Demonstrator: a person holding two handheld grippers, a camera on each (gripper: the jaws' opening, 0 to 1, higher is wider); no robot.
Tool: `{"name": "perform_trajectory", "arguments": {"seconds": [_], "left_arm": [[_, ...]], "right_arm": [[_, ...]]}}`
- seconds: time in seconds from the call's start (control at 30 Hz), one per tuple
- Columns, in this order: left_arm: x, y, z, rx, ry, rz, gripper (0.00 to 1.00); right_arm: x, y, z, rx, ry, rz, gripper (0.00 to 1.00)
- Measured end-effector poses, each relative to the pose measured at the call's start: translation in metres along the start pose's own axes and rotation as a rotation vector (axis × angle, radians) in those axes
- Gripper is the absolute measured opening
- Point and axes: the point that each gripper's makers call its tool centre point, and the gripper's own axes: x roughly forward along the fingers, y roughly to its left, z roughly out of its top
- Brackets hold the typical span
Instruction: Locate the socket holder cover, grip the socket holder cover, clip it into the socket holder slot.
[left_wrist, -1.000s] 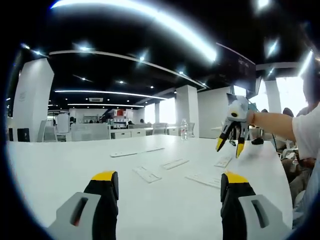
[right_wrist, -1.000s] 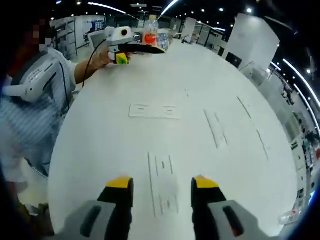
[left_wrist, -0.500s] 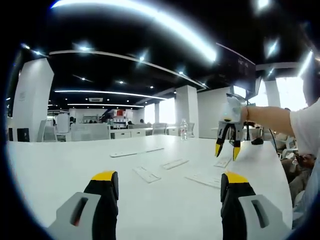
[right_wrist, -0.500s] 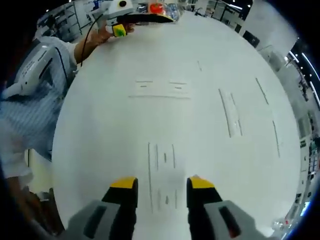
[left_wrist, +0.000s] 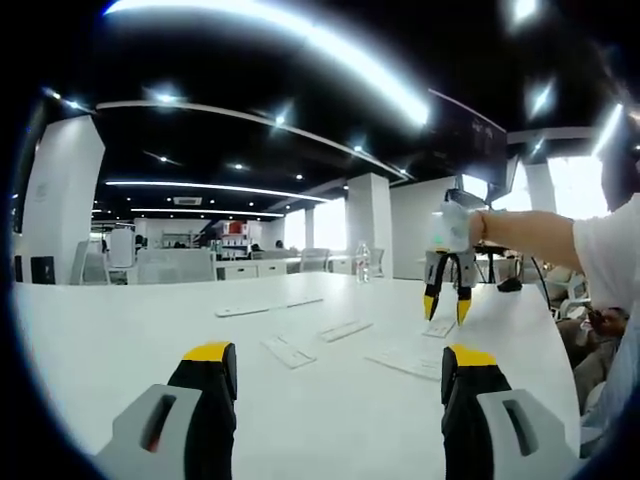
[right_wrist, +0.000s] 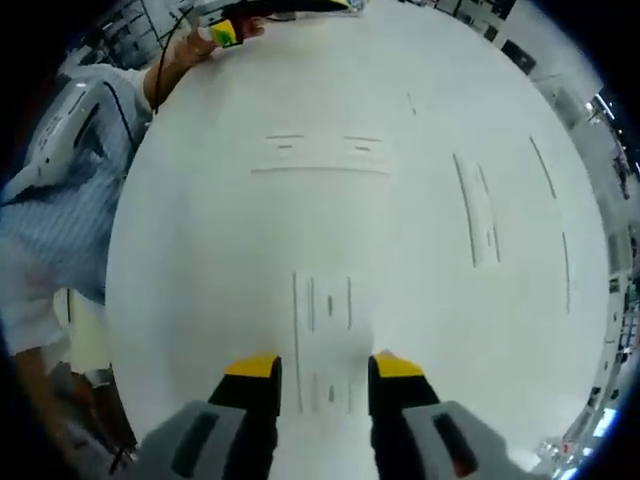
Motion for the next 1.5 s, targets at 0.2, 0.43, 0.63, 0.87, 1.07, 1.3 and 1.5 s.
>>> {"name": "perform_trajectory", "arguments": {"seconds": [0.2, 0.43, 0.63, 0.87, 1.07, 1.3, 1.5], "left_arm": [[-0.0001, -0.0007, 0.0019, 0.001, -0.004, -0.004, 0.84], [0.0000, -0.0017, 0.0038, 0.000, -0.009, -0.009, 0.84], [0.0005, -0.0018, 0.0043, 0.000, -0.008, -0.013, 0.84], [0.0014, -0.0023, 0.0042, -0.001, -0.005, -0.015, 0.84], [0.0015, -0.0028, 0.0040, 0.000, -0.002, -0.017, 0.84], [0.0019, -0.0028, 0.0034, -0.001, 0.003, -0.017, 0.84], [0.0024, -0.0028, 0.0022, -0.001, 0.009, -0.017, 0.84]], "right_arm": [[-0.0016, -0.0013, 0.0043, -0.015, 0.012, 0.004, 0.33], [-0.0002, -0.0030, 0.0032, -0.017, 0.041, 0.006, 0.32], [0.0004, -0.0017, 0.0026, -0.014, 0.053, 0.016, 0.29], [0.0007, -0.0013, 0.0015, -0.010, 0.061, 0.016, 0.27], [0.0000, 0.0005, 0.0013, -0.019, 0.075, 0.023, 0.27], [-0.0010, 0.0019, 0.0004, -0.015, 0.073, 0.030, 0.27], [-0.0028, 0.0034, -0.0017, -0.013, 0.077, 0.032, 0.27]]}}
